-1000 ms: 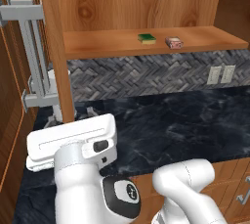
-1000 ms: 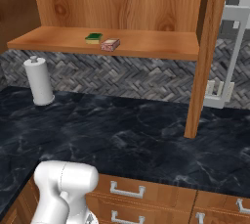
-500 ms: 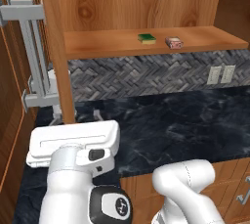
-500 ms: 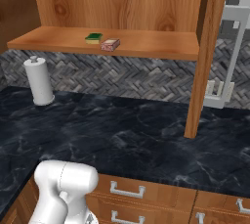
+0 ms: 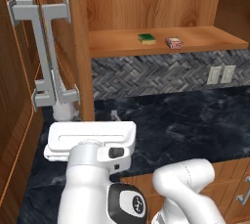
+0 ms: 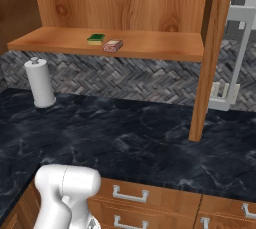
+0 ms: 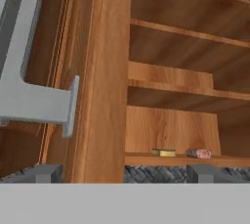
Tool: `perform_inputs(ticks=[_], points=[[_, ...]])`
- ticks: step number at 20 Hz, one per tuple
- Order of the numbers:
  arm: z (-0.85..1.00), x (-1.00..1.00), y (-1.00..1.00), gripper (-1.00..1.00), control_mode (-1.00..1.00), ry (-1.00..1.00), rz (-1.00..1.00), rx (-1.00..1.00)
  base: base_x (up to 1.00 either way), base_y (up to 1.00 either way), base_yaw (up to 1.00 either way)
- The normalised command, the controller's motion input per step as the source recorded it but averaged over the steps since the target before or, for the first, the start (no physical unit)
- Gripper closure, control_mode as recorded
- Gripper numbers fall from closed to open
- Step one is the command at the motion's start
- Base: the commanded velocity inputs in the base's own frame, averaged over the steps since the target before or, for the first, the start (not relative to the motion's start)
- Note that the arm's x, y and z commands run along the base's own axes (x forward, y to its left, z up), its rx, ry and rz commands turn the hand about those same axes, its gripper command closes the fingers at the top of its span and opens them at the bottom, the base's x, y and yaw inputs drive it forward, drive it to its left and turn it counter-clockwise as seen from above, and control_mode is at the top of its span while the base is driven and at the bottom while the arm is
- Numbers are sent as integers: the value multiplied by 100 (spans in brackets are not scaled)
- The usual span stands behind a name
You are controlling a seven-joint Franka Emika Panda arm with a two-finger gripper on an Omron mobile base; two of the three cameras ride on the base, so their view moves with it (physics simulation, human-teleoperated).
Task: Pick up the bar soap and sponge from the sink, and place them back in the cabinet, and close the cabinet doors.
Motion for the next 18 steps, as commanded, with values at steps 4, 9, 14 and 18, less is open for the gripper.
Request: perform_inputs(ticks=[4, 9, 14, 18], points=[[0, 0, -75, -100, -100, 0, 0, 10, 0, 0, 0], [0, 0, -69, -100, -100, 0, 0, 8, 0, 0, 0], [0, 0, -65, -100, -100, 0, 0, 8, 0, 0, 0], [0, 0, -61, -100, -100, 0, 0, 5, 0, 0, 0]])
